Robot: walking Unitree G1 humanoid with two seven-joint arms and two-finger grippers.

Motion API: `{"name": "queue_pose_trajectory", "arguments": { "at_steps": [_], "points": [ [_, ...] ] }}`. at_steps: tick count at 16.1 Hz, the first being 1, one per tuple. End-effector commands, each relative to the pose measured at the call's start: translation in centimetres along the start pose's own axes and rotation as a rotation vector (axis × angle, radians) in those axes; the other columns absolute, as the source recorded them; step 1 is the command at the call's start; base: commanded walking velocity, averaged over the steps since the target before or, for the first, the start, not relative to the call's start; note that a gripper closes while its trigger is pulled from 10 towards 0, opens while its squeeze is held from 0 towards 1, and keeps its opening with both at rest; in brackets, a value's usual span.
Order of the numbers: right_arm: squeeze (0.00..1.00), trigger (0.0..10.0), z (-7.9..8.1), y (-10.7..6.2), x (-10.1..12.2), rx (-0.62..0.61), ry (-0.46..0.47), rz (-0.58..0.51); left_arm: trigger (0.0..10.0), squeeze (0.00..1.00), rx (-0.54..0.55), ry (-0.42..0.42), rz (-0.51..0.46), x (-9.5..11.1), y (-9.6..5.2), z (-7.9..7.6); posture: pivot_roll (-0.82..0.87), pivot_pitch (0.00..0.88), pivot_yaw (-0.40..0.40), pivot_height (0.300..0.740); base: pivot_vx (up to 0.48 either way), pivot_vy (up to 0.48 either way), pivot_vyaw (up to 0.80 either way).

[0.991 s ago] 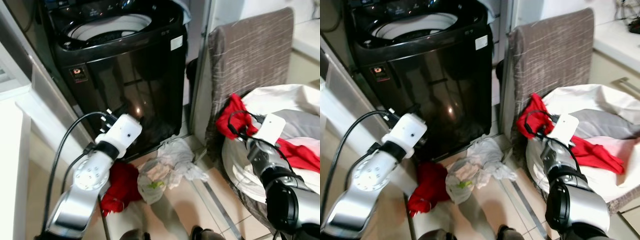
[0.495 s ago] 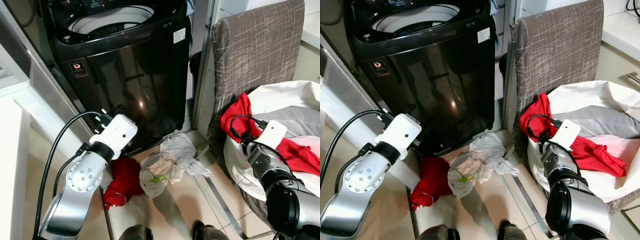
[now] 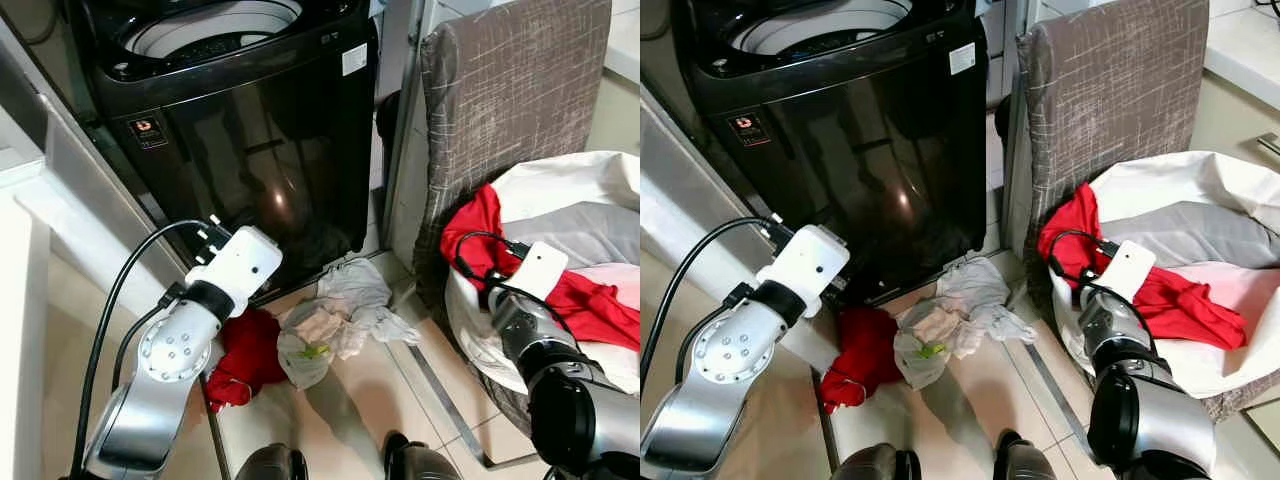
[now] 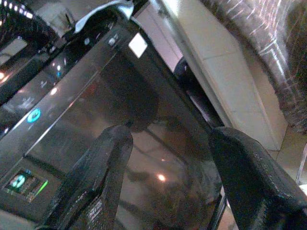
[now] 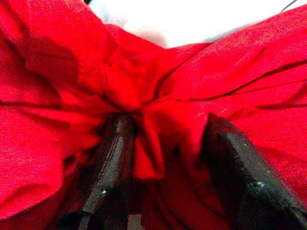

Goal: Clothes washing

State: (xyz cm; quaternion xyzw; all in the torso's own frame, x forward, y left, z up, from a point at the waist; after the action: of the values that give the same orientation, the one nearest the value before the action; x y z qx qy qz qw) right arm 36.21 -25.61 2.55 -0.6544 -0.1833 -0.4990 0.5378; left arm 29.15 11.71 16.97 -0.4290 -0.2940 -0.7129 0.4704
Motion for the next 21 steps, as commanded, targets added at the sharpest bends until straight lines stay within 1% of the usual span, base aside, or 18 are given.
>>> {"name": "queue_pose_trajectory", "arguments": {
  "at_steps": [1, 2, 3, 4, 6, 7, 8, 9, 10, 12, 13, 14, 15, 17, 18, 20, 21],
  "points": [
    [0.0, 0.0, 0.2, -0.2, -2.4, 0.012, -0.011, 0.07, 10.0, 0.0, -0.006, 0.011, 0.0, 0.2, 0.0, 0.0, 0.16, 0.229, 0.116, 0.74, 0.0, 0.0, 0.0],
    [0.0, 0.0, 0.6, -0.2, -1.9, 0.025, -0.027, 0.05, 10.0, 0.0, -0.007, 0.01, -0.005, 0.2, 0.2, -0.1, 0.15, 0.228, 0.115, 0.74, 0.0, 0.0, 0.0],
    [0.0, 0.0, 0.6, -0.2, -1.9, 0.025, -0.027, 0.05, 10.0, 0.0, -0.007, 0.01, -0.005, 0.2, 0.2, -0.1, 0.15, 0.228, 0.115, 0.74, 0.0, 0.0, 0.0],
    [0.0, 0.0, 0.8, -0.2, -1.7, 0.038, -0.046, 0.041, 10.0, 0.0, -0.014, 0.003, -0.012, 0.4, 0.4, -0.4, 0.13, 0.231, 0.115, 0.74, 0.0, 0.0, 0.0],
    [0.0, 0.0, 0.5, -0.2, -1.5, 0.031, -0.049, 0.026, 10.0, 0.0, -0.024, -0.013, -0.02, 0.5, 0.6, -0.8, 0.12, 0.233, 0.116, 0.74, 0.0, 0.0, 0.0],
    [0.0, 0.0, 0.3, -0.1, -0.8, 0.025, -0.053, -0.001, 10.0, 0.0, -0.048, -0.08, -0.008, 0.4, 0.7, -1.3, 0.12, 0.231, 0.116, 0.74, 0.0, 0.0, 0.0],
    [0.0, 0.0, 0.3, -0.1, -0.4, 0.023, -0.059, -0.019, 10.0, 0.0, -0.067, -0.109, -0.003, 0.4, 0.7, -1.6, 0.12, 0.231, 0.116, 0.74, 0.0, 0.0, 0.0],
    [0.0, 0.0, 0.5, -0.1, 0.3, 0.029, -0.068, -0.048, 10.0, 0.0, -0.121, -0.193, 0.005, 0.3, 0.3, -2.5, 0.12, 0.228, 0.116, 0.74, 0.0, 0.0, 0.0],
    [0.0, 0.0, 0.9, -0.1, 1.3, 0.042, -0.07, -0.085, 10.0, 0.0, -0.275, -0.263, 0.006, 0.0, -0.9, -4.8, 0.11, 0.227, 0.116, 0.74, 0.0, 0.0, 0.0],
    [0.0, 0.0, 1.1, -0.1, 2.3, 0.043, -0.085, -0.119, 10.0, 0.0, -0.367, -0.239, 0.005, -0.4, -2.0, -6.4, 0.11, 0.227, 0.117, 0.74, 0.0, 0.0, 0.0],
    [0.0, 0.0, 1.3, -0.1, 3.3, 0.048, -0.08, -0.147, 10.0, 0.0, -0.371, -0.216, -0.008, -0.2, -2.0, -6.5, 0.11, 0.226, 0.116, 0.74, 0.0, 0.0, 0.0],
    [0.0, 0.0, 1.4, -0.1, 3.6, 0.05, -0.078, -0.158, 10.0, 0.0, -0.371, -0.211, -0.013, -0.2, -1.9, -6.4, 0.12, 0.223, 0.113, 0.74, 0.0, 0.0, 0.0],
    [0.0, 0.0, 1.7, -0.2, 4.7, 0.059, -0.074, -0.188, 10.0, 0.0, -0.369, -0.197, -0.022, -0.1, -1.8, -6.4, 0.12, 0.22, 0.111, 0.74, 0.0, 0.0, 0.0],
    [0.0, 0.0, 2.6, -0.5, 7.3, 0.088, -0.074, -0.263, 10.0, 0.0, -0.364, -0.197, -0.034, 0.3, -1.6, -6.2, 0.12, 0.218, 0.109, 0.74, 0.0, 0.0, 0.0],
    [0.0, 0.0, 3.4, -0.9, 9.2, 0.113, -0.069, -0.315, 10.0, 0.0, -0.358, -0.199, -0.04, 0.3, -1.4, -6.1, 0.11, 0.208, 0.098, 0.74, 0.0, 0.0, 0.0],
    [0.0, 0.0, 4.4, -1.4, 11.3, 0.142, -0.069, -0.374, 10.0, 0.0, -0.352, -0.199, -0.048, 0.4, -1.2, -6.0, 0.11, 0.204, 0.094, 0.74, 0.0, 0.0, 0.0],
    [0.0, 0.0, 6.1, -2.4, 14.2, 0.197, -0.073, -0.464, 10.0, 0.0, -0.333, -0.204, -0.06, 0.5, -0.7, -5.8, 0.1, 0.185, 0.08, 0.74, 0.0, 0.0, 0.0]
  ]
}}
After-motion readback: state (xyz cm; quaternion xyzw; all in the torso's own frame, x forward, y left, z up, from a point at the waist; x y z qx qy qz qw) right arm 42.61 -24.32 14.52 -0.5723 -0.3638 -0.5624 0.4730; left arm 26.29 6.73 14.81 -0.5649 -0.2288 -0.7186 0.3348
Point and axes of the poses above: a point about 5 cm out from each wrist's last joint towards the gripper, its own y axis pointing out of the wrist towards the gripper, its own x axis along the axis of the wrist's last joint, z = x × y, the point moved 4 cm from there along y, pointing out of the wrist towards the gripper, and after that the axes turned 7 degrees about -y, right-handed, at the moved point
